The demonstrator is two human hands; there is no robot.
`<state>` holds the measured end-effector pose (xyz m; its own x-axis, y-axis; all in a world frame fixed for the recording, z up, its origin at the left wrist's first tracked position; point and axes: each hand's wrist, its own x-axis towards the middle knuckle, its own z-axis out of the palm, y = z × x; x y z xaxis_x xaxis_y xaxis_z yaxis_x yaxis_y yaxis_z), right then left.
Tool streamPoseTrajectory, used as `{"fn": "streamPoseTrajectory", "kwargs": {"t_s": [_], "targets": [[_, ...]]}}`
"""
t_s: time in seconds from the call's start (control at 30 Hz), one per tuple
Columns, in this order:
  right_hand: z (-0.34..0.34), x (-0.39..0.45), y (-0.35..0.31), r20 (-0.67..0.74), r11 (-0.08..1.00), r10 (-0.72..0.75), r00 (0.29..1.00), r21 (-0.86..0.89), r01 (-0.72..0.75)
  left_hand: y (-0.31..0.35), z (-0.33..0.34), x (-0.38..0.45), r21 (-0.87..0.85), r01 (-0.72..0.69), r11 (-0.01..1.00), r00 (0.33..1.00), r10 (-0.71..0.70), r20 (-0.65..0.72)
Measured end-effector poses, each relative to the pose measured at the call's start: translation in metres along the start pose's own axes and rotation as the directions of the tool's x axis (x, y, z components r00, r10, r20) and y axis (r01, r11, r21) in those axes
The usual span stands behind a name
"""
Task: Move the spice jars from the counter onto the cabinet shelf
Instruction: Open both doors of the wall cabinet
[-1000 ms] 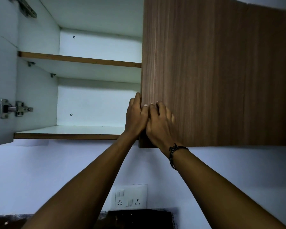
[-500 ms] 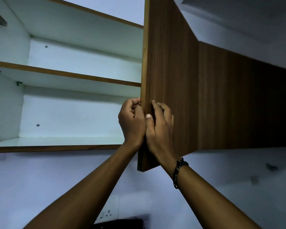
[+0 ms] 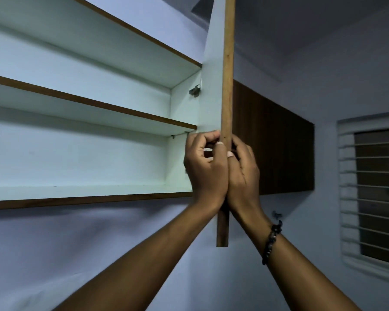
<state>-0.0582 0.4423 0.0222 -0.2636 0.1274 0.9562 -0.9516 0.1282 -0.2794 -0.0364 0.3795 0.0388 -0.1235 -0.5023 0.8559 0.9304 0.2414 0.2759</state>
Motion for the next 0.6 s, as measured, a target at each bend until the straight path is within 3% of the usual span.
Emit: {"fn": "streamPoseTrajectory", "kwargs": {"t_s": [0.2, 0.3, 0.47, 0.6], "targets": [[-0.058, 0.014, 0.018, -0.029, 0.998, 0.035, 0.999, -0.045, -0.037, -0.013, 0.057, -0.03, -0.046, -0.082, 0.996, 0.994, 0.085, 0.068], [-0.083, 0.02, 0.028, -0.075, 0.996, 0.057, 0.996, -0.057, -0.061, -0.026, 0.079, -0.04, 0.0, -0.16, 0.987, 0.973, 0.158, 0.167], [-0.123, 0.03, 0.056, -0.177, 0.973, 0.187, 0.966, -0.105, -0.208, -0.046, 0.114, -0.058, 0.118, -0.268, 0.956, 0.897, 0.204, 0.392], [-0.146, 0.041, 0.075, -0.275, 0.927, 0.315, 0.908, -0.118, -0.357, -0.062, 0.142, -0.071, 0.189, -0.293, 0.937, 0.812, 0.139, 0.567]]}}
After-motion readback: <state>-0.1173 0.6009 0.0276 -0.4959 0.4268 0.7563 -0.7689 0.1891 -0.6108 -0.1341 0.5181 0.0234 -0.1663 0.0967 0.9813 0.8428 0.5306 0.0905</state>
